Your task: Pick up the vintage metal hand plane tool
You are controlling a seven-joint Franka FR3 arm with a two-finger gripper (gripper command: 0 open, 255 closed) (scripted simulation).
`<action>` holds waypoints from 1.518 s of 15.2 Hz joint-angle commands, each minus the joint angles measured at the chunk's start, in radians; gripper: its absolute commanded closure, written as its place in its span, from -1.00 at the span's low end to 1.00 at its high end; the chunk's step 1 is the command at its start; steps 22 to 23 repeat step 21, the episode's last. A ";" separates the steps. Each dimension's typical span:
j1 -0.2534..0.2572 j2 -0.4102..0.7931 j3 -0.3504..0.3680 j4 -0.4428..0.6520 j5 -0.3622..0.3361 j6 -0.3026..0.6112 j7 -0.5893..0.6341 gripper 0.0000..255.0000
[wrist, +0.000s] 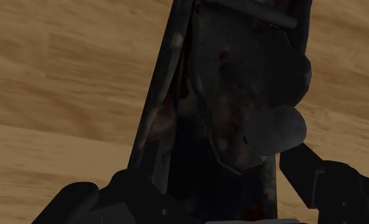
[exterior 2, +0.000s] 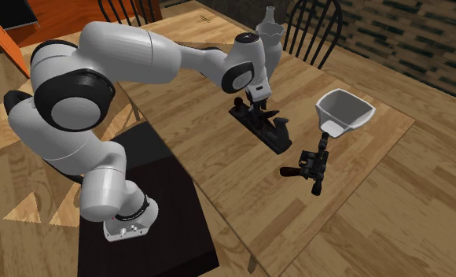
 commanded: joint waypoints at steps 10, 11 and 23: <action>0.000 -0.023 -0.001 0.056 0.016 -0.080 -0.016 1.00; 0.000 -0.027 -0.001 0.065 0.019 -0.093 -0.018 1.00; 0.000 -0.050 -0.003 0.151 0.033 -0.200 -0.033 1.00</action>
